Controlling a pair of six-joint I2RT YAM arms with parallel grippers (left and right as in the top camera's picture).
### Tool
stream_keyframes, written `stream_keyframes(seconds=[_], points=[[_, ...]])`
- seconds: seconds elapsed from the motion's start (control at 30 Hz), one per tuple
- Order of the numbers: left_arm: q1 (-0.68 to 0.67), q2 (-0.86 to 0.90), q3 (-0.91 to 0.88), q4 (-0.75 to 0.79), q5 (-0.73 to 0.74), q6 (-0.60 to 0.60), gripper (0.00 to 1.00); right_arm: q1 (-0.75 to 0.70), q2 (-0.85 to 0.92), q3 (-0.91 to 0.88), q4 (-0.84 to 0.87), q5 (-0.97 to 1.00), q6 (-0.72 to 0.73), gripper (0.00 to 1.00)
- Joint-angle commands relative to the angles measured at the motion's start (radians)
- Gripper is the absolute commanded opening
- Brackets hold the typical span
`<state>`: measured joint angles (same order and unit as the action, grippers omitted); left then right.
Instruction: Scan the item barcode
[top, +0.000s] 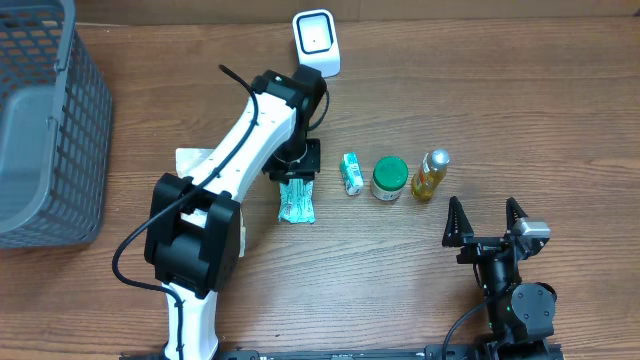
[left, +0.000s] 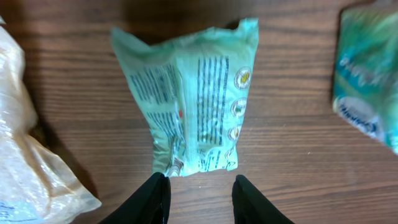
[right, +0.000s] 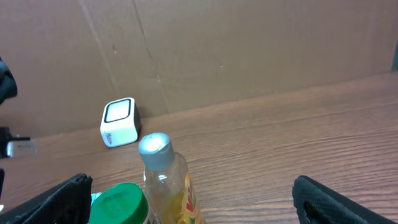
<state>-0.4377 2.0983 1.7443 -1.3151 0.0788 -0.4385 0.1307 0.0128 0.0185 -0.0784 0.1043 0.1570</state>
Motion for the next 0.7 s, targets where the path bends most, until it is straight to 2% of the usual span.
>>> stream_keyframes(seconds=[0.0,0.27,0.6,0.67], points=[[-0.002,-0.022,-0.056,0.017,-0.003,-0.015,0.36,-0.002,-0.01,-0.011,0.005,-0.002,-0.005,1.0],[-0.002,-0.022,-0.185,0.143,-0.004,-0.034,0.28,-0.002,-0.01,-0.011,0.005,-0.002,-0.005,1.0],[0.0,-0.022,-0.257,0.192,-0.087,-0.041,0.29,-0.002,-0.01,-0.011,0.005,-0.002,-0.005,1.0],[0.0,-0.022,-0.257,0.19,-0.044,-0.032,0.35,-0.002,-0.01,-0.011,0.005,-0.002,-0.005,1.0]])
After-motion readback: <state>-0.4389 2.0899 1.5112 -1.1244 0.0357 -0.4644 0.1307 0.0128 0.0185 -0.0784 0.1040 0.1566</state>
